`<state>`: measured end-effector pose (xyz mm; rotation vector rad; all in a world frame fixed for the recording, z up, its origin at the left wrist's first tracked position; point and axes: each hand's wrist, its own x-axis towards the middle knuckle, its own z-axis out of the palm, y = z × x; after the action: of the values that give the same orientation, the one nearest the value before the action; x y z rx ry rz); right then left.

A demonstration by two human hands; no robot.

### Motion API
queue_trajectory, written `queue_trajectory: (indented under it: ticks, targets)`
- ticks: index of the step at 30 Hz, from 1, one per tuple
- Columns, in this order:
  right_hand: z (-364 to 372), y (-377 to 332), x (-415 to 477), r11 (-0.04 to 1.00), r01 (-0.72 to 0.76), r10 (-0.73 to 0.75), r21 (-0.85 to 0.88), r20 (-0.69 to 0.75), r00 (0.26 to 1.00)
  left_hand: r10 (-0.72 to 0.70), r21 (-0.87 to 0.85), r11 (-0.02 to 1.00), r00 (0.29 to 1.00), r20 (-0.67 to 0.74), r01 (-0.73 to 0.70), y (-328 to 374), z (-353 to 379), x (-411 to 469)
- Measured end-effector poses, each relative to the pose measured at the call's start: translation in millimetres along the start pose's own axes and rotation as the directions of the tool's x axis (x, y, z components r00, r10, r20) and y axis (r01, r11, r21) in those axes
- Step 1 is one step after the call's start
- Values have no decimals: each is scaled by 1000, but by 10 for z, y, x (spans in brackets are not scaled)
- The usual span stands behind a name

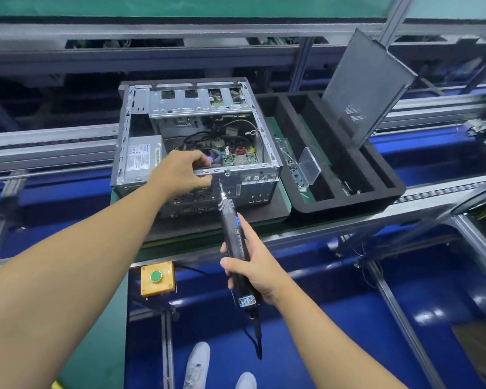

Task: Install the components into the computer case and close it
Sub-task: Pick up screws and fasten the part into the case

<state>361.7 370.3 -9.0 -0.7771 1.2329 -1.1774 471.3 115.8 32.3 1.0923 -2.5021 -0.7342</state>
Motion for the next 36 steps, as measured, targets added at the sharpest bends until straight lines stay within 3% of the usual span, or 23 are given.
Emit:
queue_trajectory:
  ticks: [6,36]
  targets:
    - [15,3,28,998,-35,36,-52,21,999,36,19,999,997,75,-38,-43,-76,12]
    - [-3,-42,172,982,-44,43,-184,-10,999,30,-2,1000,999,21,-30,-20,-43,-5]
